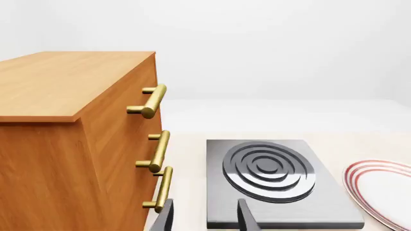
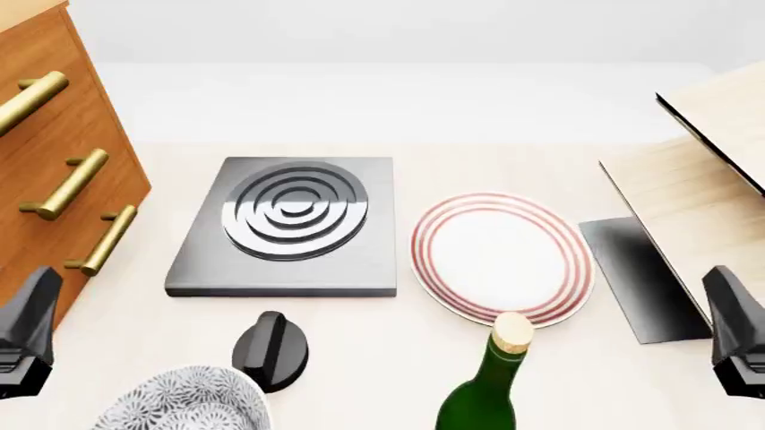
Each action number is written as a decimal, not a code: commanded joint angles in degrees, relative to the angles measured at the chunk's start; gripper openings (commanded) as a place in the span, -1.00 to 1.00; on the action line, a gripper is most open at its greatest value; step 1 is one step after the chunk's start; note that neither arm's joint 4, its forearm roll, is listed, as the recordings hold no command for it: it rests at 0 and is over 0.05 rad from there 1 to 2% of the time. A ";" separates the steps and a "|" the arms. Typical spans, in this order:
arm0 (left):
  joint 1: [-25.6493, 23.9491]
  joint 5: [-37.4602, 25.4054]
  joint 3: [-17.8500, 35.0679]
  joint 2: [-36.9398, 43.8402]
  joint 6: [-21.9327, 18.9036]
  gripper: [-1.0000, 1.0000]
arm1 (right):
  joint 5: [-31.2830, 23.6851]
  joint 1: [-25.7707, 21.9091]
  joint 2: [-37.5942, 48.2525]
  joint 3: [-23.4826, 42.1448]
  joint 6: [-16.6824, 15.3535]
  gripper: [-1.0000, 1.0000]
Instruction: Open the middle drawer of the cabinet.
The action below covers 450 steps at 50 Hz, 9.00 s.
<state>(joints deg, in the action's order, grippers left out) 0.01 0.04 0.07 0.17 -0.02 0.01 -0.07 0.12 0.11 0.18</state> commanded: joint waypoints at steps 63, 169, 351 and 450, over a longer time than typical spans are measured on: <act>-4.90 2.41 10.51 7.58 -15.07 1.00 | -0.30 0.07 0.02 0.31 0.64 1.00; -3.52 43.02 0.44 44.66 -55.81 1.00 | -0.20 0.18 0.07 0.25 0.64 1.00; 12.99 69.85 12.22 90.12 -60.78 -1.00 | -0.27 0.19 0.00 0.26 0.62 1.00; 2.66 69.86 10.79 86.58 -72.33 -1.00 | -0.28 0.19 0.02 0.28 0.62 1.00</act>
<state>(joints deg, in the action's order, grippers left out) 4.87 69.14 10.83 87.91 -71.74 -0.45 0.26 0.08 0.51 1.04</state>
